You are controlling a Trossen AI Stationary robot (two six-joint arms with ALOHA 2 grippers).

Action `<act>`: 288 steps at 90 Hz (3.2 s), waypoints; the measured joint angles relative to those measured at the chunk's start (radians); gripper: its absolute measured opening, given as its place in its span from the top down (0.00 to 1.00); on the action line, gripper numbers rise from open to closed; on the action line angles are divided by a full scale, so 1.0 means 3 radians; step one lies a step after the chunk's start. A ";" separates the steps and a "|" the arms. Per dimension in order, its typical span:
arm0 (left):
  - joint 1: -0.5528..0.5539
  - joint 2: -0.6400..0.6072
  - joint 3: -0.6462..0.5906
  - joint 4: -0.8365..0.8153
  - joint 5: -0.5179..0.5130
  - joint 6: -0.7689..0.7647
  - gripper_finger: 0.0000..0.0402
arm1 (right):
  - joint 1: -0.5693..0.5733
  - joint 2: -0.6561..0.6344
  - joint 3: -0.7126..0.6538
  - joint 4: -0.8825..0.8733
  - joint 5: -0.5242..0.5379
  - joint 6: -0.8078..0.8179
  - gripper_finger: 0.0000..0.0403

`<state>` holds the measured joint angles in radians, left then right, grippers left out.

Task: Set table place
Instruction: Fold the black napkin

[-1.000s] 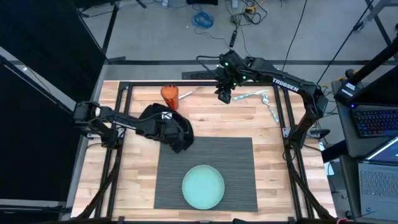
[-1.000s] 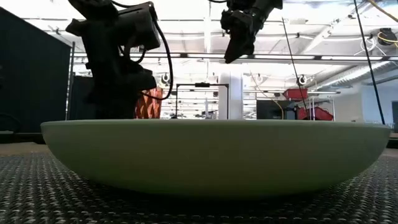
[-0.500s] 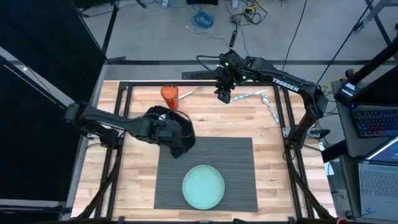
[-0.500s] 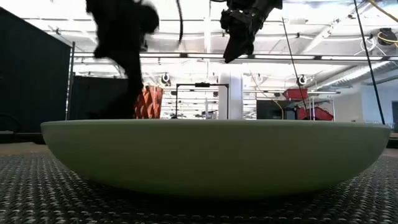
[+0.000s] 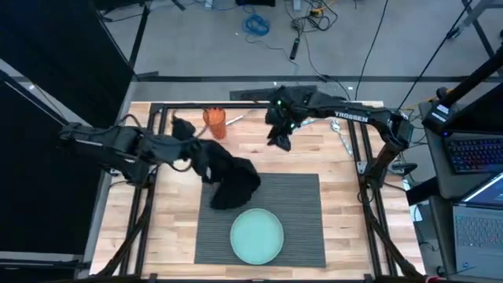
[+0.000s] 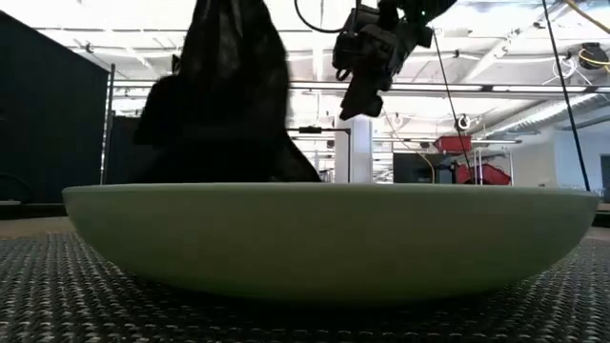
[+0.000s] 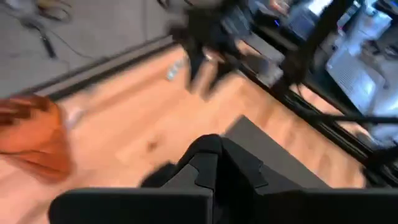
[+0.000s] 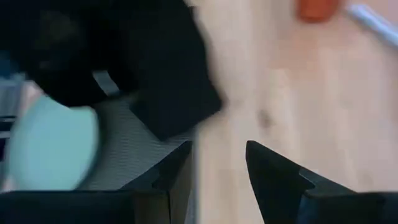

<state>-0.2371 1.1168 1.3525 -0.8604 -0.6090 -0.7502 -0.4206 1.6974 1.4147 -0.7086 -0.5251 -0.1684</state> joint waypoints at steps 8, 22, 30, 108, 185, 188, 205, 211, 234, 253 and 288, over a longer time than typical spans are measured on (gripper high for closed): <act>0.0006 -0.0043 0.0000 -0.0064 -0.0050 0.0029 1.00 | 0.0133 0.0000 -0.0082 0.0301 -0.0008 0.0116 0.67; 0.0006 -0.0045 0.0000 -0.0082 -0.0057 0.0179 1.00 | 0.0377 -0.0001 -0.0165 0.1013 0.0002 0.0420 0.67; 0.0006 -0.0045 0.0000 -0.0088 -0.0076 0.0255 1.00 | 0.0482 -0.0002 -0.0165 0.1340 0.0014 0.0632 0.67; 0.0142 -0.0028 -0.0003 -0.0245 0.0005 0.0519 1.00 | 0.0950 0.0407 -0.0163 0.2132 0.0842 0.1048 0.67; 0.0270 -0.0028 -0.0005 -0.0244 0.0104 0.0718 1.00 | 0.1050 0.0634 -0.0164 0.2494 0.0941 0.1218 0.67; 0.0271 -0.0028 -0.0005 -0.0244 0.0104 0.0718 1.00 | 0.1059 0.0659 -0.0164 0.2495 0.0942 0.1223 0.67; 0.0268 -0.0116 -0.0006 -0.0250 0.0070 0.0723 1.00 | 0.1126 0.0761 -0.0163 0.2501 0.0942 0.1266 0.67; 0.0268 -0.0154 -0.0006 -0.0247 0.0034 0.0724 1.00 | 0.1149 0.0797 -0.0163 0.2489 0.0888 0.1306 0.67; 0.0268 -0.0290 -0.0006 -0.0258 -0.0075 0.0779 1.00 | 0.1240 0.0921 -0.0164 0.2578 0.0857 0.1401 0.67; 0.0268 -0.0326 -0.0006 -0.0395 -0.0166 0.0777 1.00 | 0.1315 0.0941 -0.0164 0.2556 0.0857 0.1458 0.67; 0.0268 -0.0324 -0.0006 -0.0434 -0.0169 0.0783 1.00 | 0.1340 0.0949 -0.0164 0.2427 0.0858 0.1431 0.99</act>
<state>-0.1566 1.0195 1.3506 -0.9907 -0.6598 -0.5152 -0.0185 1.9822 1.3655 0.0194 -0.2676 0.2607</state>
